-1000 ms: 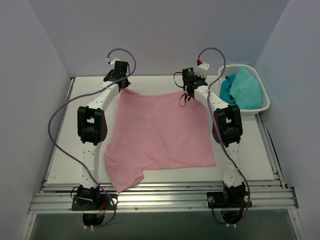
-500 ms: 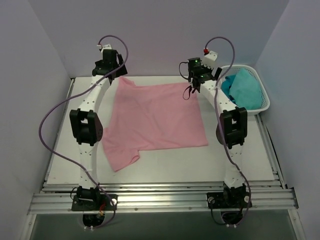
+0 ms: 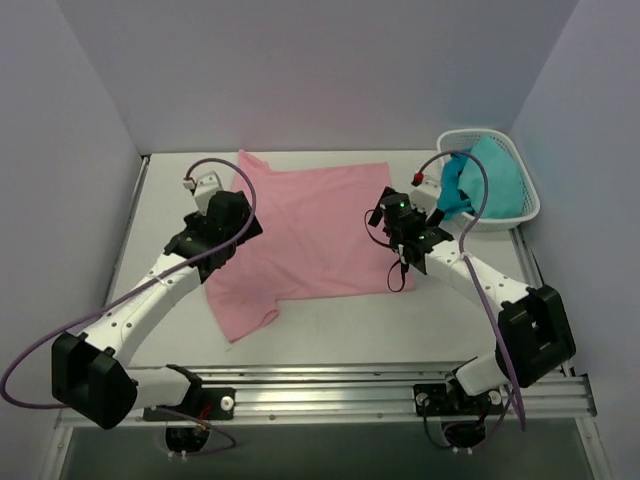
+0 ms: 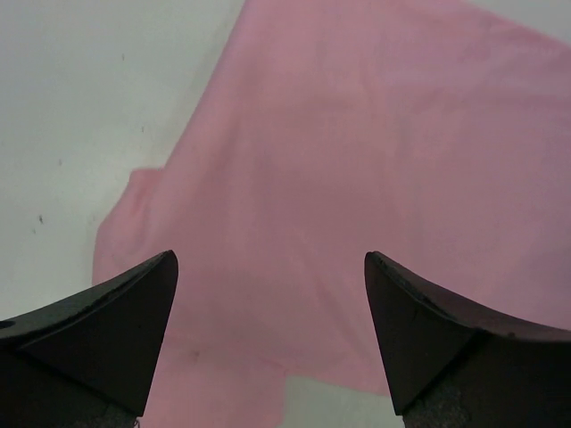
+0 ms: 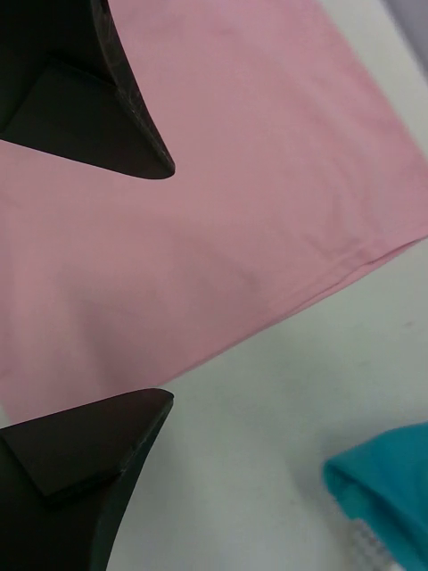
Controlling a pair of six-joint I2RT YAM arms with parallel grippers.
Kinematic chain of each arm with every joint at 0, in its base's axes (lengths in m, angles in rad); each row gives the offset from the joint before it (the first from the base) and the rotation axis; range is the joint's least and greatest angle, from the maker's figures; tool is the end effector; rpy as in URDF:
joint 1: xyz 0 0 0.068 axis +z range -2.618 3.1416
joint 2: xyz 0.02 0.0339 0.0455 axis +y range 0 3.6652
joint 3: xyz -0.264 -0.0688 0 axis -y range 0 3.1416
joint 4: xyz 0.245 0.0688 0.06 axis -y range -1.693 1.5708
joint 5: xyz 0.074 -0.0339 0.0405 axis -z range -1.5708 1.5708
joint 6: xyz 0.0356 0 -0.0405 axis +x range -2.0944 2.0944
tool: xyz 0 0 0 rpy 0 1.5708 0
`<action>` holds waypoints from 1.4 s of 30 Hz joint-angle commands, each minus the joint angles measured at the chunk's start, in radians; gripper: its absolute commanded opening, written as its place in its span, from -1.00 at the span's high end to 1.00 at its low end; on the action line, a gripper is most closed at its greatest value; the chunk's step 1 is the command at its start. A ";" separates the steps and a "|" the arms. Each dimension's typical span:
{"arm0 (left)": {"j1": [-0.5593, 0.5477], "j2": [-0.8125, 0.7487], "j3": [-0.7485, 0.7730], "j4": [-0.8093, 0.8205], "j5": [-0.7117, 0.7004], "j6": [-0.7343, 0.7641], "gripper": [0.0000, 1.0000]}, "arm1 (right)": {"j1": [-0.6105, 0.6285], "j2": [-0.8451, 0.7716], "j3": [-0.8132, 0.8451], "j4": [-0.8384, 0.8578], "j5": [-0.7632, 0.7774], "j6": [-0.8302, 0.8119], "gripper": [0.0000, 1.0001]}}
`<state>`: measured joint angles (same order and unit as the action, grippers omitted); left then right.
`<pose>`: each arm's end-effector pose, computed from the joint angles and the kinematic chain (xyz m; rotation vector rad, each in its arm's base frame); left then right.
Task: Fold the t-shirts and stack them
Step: Flatten out the tshirt
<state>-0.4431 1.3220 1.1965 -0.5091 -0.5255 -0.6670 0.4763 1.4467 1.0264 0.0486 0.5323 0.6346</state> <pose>0.2696 -0.1082 0.3361 -0.5162 2.0462 -0.0791 0.3042 0.1366 0.2923 0.4936 1.8308 0.2401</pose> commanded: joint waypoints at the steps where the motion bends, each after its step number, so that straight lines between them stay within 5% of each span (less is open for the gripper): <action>1: -0.087 -0.068 -0.205 -0.029 -0.108 -0.239 -0.87 | 0.065 -0.026 -0.097 -0.019 0.013 0.112 -1.00; 9: -0.174 -0.369 -0.616 -0.107 -0.088 -0.575 -0.85 | 0.225 -0.236 -0.301 -0.151 0.081 0.292 -1.00; 16: -0.181 -0.771 -0.739 -0.396 -0.057 -0.724 -0.75 | 0.237 -0.380 -0.315 -0.239 0.118 0.292 -1.00; 19: -0.183 -0.823 -0.810 -0.364 -0.013 -0.749 -0.67 | 0.240 -0.390 -0.307 -0.231 0.123 0.281 -1.00; 23: -0.192 -0.767 -0.822 -0.345 0.027 -0.784 -0.45 | 0.240 -0.362 -0.269 -0.243 0.127 0.263 -1.00; 29: -0.215 -0.592 -0.744 -0.335 0.042 -0.764 -0.50 | 0.240 -0.381 -0.252 -0.234 0.117 0.246 -1.00; 33: -0.247 -0.453 -0.756 -0.186 0.097 -0.787 -0.49 | 0.239 -0.396 -0.252 -0.193 0.086 0.220 -1.00; 41: -0.454 -0.219 -0.727 -0.161 -0.007 -1.047 -0.48 | 0.236 -0.394 -0.223 -0.193 0.031 0.136 -1.00; 42: -0.474 -0.208 -0.729 -0.163 -0.025 -1.071 -0.34 | 0.235 -0.402 -0.227 -0.202 0.028 0.132 -1.00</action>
<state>-0.8505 1.0691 0.4805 -0.7074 -0.5388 -1.5852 0.7086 1.0725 0.7631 -0.1406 0.5671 0.8062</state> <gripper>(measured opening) 0.710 0.998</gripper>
